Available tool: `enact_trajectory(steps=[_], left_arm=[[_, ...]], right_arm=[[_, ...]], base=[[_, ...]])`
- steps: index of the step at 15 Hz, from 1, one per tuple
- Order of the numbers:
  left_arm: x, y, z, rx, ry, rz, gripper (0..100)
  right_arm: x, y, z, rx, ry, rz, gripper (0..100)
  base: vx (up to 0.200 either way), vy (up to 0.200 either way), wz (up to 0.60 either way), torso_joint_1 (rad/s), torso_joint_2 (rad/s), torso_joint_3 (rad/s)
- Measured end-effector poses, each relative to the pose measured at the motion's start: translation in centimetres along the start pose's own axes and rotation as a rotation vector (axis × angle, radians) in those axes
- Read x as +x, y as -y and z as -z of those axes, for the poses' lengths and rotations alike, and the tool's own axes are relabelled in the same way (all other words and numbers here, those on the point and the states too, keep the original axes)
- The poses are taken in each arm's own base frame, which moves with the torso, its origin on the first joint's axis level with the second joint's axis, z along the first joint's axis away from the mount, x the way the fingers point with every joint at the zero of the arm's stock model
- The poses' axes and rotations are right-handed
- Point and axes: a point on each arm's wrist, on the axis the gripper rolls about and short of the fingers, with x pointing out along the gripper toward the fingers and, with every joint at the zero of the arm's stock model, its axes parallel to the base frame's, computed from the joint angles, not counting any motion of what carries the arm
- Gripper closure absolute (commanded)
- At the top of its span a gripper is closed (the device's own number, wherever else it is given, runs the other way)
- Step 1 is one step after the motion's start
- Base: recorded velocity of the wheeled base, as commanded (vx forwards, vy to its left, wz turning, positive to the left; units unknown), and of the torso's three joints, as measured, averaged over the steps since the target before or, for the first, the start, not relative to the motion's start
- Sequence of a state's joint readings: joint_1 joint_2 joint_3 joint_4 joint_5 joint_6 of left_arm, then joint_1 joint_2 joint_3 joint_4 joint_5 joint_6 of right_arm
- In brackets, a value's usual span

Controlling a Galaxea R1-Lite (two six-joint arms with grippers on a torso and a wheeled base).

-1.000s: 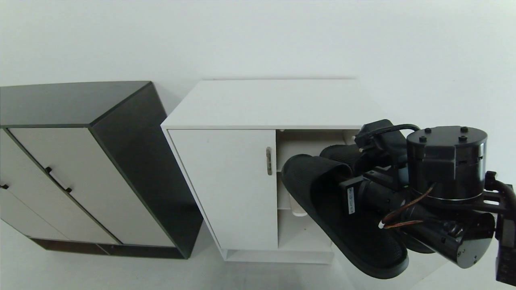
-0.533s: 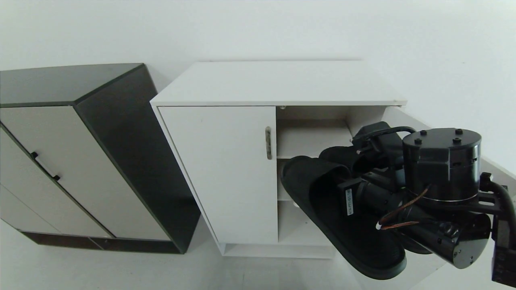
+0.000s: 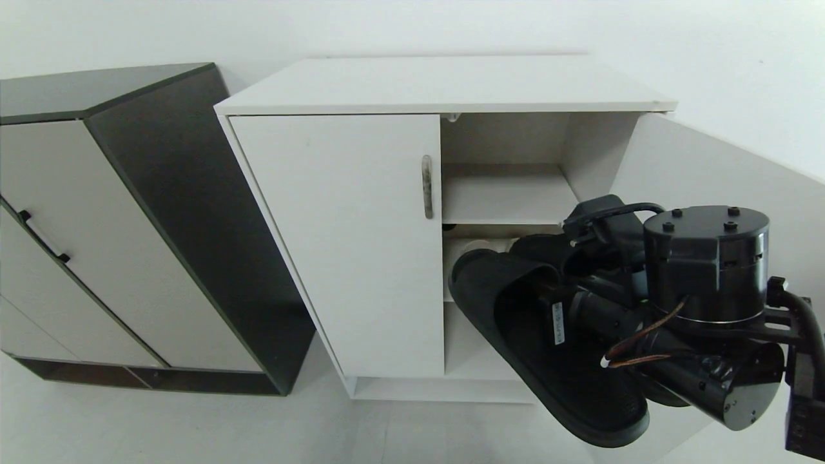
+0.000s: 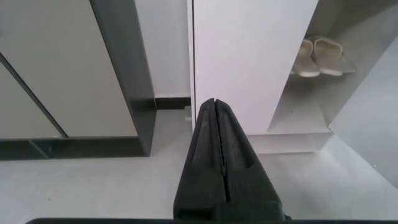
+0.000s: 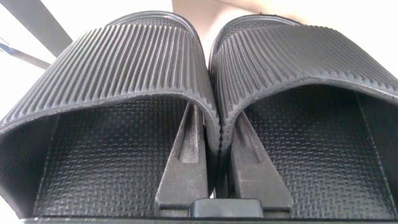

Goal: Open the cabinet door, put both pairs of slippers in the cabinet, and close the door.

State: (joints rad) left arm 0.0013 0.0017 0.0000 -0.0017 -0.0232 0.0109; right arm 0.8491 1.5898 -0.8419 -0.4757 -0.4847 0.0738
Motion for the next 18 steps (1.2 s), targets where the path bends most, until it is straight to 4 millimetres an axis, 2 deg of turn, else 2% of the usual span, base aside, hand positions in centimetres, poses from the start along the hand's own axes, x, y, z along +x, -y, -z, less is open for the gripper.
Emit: enact_trajectory(steps=[7,15,18], left_arm=[[0.0,0.0,0.02,0.0,-0.002,0.0,100],[0.0,0.0,0.0,0.0,0.0,0.001,100],[0.0,0.0,0.0,0.0,0.0,0.0,100]], right_arm=[[0.13,-0.05,0.36,-0.012,0.015,0.0,100],[0.36,-0.12,0.58,-0.013,0.012,0.002,100],[0.48,-0.2,0.6,-0.01,0.017,-0.004,100]], base=[[0.0,0.0,0.0,-0.052,0.42,0.368],[0.0,0.0,0.0,-0.001,0.04,0.034],[0.0,0.0,-0.4,0.0,0.0,0.002]])
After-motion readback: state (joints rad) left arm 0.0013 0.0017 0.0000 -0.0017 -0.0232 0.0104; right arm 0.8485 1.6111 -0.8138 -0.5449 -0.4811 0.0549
